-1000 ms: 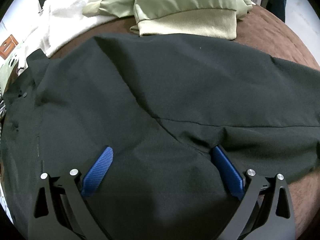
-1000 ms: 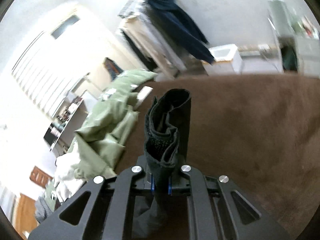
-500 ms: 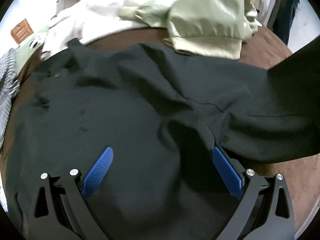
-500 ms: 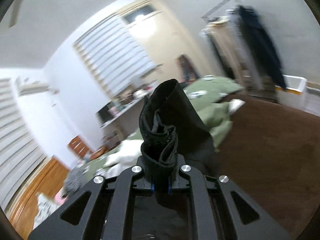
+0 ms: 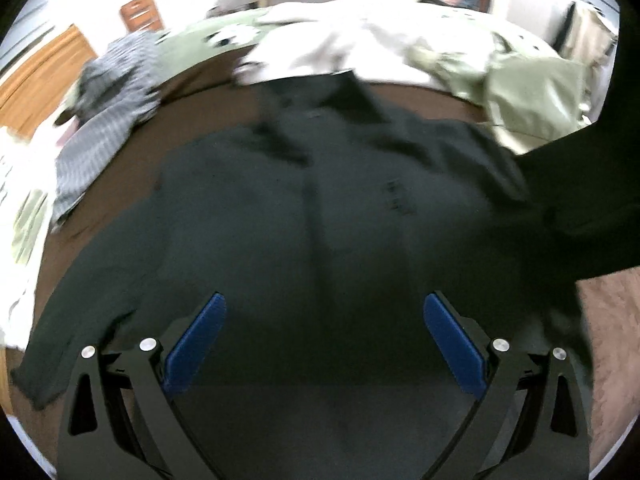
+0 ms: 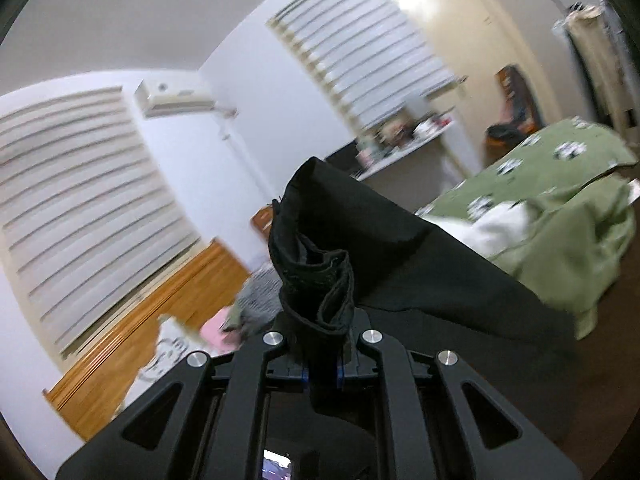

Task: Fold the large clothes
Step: 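Carry the held sleeve across the jacket body with the right gripper, then release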

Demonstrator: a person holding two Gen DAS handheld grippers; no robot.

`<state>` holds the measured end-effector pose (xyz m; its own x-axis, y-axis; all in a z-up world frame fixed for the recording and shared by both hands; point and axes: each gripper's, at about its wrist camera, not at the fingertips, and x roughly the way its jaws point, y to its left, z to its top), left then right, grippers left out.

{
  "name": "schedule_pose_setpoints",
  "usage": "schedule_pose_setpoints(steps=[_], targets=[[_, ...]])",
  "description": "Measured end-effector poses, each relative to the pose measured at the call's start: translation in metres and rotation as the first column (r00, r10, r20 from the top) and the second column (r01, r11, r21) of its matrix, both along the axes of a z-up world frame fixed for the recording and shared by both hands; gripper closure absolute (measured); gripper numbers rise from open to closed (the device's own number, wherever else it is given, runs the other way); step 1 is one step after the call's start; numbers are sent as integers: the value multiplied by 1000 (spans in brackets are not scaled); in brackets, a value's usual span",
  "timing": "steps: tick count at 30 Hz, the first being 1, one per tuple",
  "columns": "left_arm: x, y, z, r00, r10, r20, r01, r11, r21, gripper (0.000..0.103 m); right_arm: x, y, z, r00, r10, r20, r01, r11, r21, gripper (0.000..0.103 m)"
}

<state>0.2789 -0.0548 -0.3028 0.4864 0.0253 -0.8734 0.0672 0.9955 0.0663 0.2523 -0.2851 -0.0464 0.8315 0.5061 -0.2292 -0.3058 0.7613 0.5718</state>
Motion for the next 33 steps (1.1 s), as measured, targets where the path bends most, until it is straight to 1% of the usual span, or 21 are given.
schedule_pose_setpoints(steps=[2, 4, 6, 7, 9, 10, 12, 14, 16, 17, 20, 22, 24, 28, 30, 33], targets=[[-11, 35, 1, 999, 45, -11, -45, 999, 24, 6, 4, 33, -8, 998, 57, -30, -57, 998, -8, 94], [-23, 64, 6, 996, 92, -15, -91, 995, 38, 6, 5, 67, -18, 992, 106, -62, -108, 993, -38, 94], [-34, 92, 7, 991, 133, -19, -132, 990, 47, 6, 8, 102, -33, 985, 137, -103, -147, 985, -95, 94], [-38, 102, 7, 989, 148, -23, -147, 988, 55, 6, 11, 123, -45, 978, 159, -132, -176, 976, -128, 94], [-48, 128, 3, 981, 190, -46, -186, 980, 70, 6, 13, 153, -71, 962, 199, -188, -229, 961, -157, 94], [-53, 138, 1, 977, 207, -51, -203, 977, 72, 6, 16, 173, -89, 948, 221, -227, -262, 950, -167, 94], [-62, 155, -2, 968, 242, -61, -238, 969, 74, 6, 19, 198, -110, 930, 248, -272, -303, 934, -187, 94], [-74, 173, -9, 957, 282, -75, -277, 958, 73, 6, 21, 230, -137, 907, 272, -322, -354, 906, -231, 93], [-85, 189, -15, 946, 313, -86, -308, 949, 74, 6, 21, 261, -168, 878, 296, -378, -401, 884, -240, 93], [-89, 196, -17, 942, 322, -88, -317, 946, 74, 6, 21, 270, -180, 869, 300, -393, -413, 878, -243, 93], [-104, 216, -24, 931, 353, -95, -348, 935, 73, 6, 23, 294, -230, 833, 300, -465, -451, 855, -255, 92], [-113, 223, -27, 925, 369, -93, -363, 928, 79, 6, 26, 301, -260, 805, 295, -515, -469, 848, -247, 92], [-119, 231, -31, 918, 385, -96, -379, 922, 78, 6, 26, 304, -284, 784, 284, -552, -476, 846, -240, 91], [-129, 247, -39, 905, 413, -101, -407, 911, 74, 6, 20, 306, -312, 763, 276, -584, -488, 839, -241, 89], [-130, 250, -41, 902, 419, -103, -413, 908, 75, 6, 18, 307, -317, 759, 271, -591, -489, 837, -244, 88], [-129, 253, -39, 902, 420, -99, -414, 907, 76, 6, 13, 307, -314, 768, 265, -584, -486, 834, -261, 84]])
